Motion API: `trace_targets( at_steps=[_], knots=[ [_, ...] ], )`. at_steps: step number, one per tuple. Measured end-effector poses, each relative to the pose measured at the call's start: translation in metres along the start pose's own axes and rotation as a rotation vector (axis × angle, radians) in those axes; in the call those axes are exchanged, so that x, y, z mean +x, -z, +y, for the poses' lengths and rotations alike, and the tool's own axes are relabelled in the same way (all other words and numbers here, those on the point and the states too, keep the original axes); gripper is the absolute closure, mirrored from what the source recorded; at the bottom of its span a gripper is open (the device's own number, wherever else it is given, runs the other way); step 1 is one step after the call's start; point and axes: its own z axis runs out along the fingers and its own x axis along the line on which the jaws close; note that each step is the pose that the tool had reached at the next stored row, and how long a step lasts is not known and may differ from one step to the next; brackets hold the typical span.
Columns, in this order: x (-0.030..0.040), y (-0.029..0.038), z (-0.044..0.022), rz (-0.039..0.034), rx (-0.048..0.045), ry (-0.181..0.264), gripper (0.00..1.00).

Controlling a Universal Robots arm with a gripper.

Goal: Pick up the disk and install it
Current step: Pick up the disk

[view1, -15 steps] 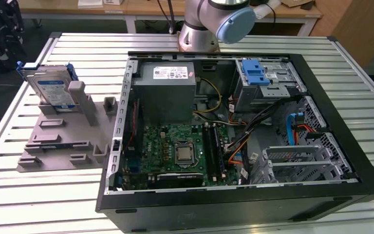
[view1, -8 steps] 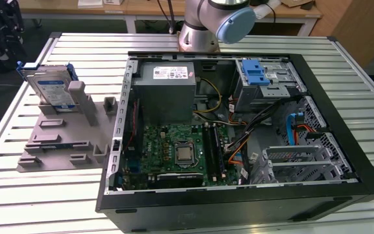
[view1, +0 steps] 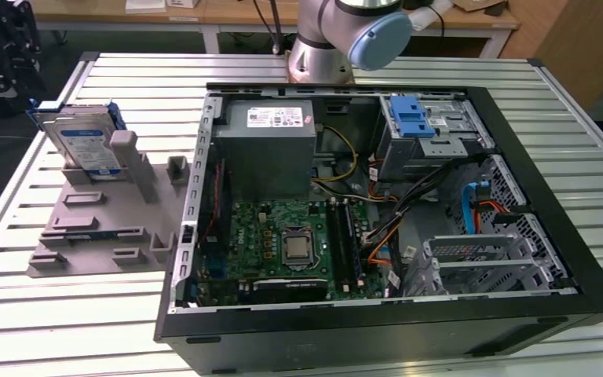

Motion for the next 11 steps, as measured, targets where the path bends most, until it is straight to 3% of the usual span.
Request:
trace_targets(
  at_steps=[3,11],
  knots=[
    [-0.0032,-0.0003,0.0003,0.0,0.0,0.001,0.57],
    [-0.0035,-0.0003,0.0004,0.0,0.0,0.001,0.57]
  ],
)
